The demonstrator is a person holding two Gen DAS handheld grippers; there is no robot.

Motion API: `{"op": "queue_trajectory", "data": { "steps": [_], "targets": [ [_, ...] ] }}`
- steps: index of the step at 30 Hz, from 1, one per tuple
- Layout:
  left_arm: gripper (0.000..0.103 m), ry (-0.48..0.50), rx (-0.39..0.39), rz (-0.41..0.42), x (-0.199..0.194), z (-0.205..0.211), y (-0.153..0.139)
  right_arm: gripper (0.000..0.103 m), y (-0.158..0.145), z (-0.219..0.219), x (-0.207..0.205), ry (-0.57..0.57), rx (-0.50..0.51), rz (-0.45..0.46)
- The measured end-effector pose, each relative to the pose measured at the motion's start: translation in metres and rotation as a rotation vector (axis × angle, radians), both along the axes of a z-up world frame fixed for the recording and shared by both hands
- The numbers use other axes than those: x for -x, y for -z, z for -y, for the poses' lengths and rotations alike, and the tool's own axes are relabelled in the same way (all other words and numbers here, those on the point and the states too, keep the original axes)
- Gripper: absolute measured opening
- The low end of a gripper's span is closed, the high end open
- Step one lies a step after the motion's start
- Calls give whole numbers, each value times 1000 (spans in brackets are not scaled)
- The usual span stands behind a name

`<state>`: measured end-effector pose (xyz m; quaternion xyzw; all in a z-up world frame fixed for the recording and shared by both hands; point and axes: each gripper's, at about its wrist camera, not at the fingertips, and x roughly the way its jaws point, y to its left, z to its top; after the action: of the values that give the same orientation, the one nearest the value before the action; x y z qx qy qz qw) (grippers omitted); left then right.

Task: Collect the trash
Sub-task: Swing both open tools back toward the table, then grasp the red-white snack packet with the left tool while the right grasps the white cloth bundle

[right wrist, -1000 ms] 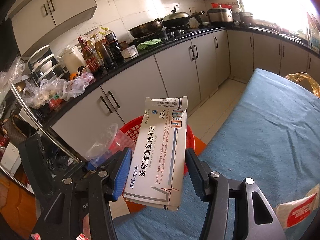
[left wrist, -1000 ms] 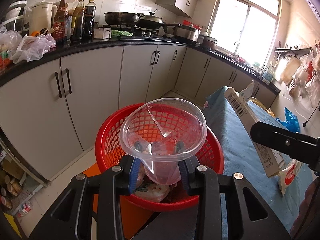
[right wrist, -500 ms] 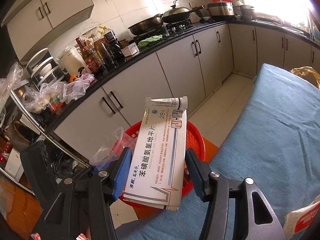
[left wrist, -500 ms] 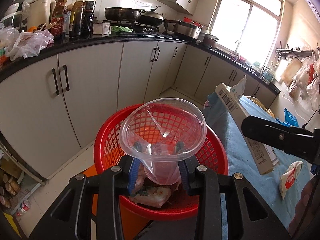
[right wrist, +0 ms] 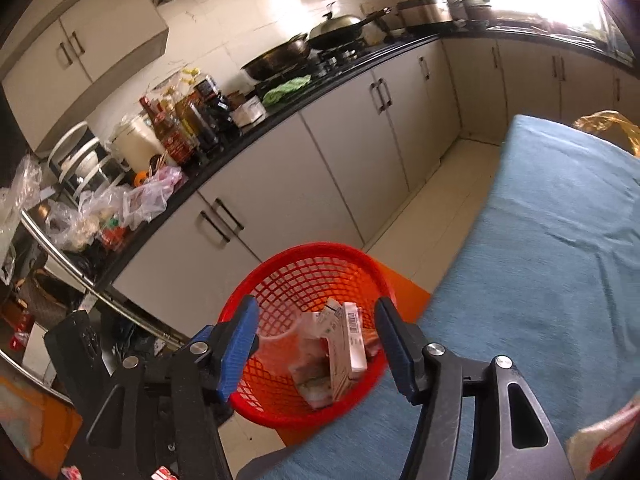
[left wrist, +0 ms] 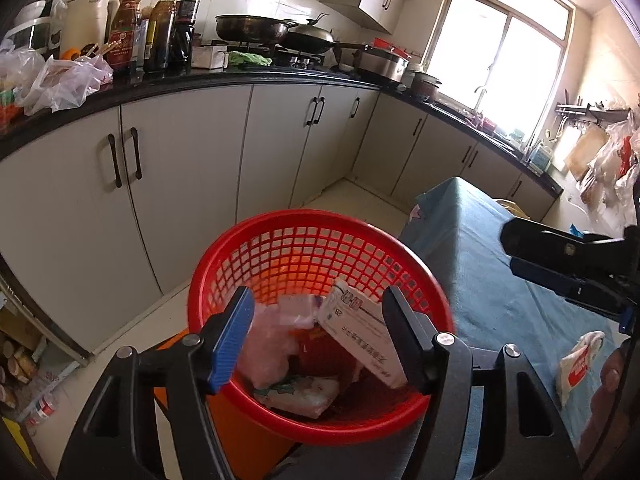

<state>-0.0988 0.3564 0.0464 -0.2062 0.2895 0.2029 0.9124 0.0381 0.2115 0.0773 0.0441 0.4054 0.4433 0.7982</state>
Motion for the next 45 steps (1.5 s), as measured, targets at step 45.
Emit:
{"op": "queue_trajectory", "data": {
  "steps": [45],
  "targets": [
    [91, 591, -501, -242, -140, 327, 18, 80, 44, 343, -58, 636, 52, -44]
  ]
}}
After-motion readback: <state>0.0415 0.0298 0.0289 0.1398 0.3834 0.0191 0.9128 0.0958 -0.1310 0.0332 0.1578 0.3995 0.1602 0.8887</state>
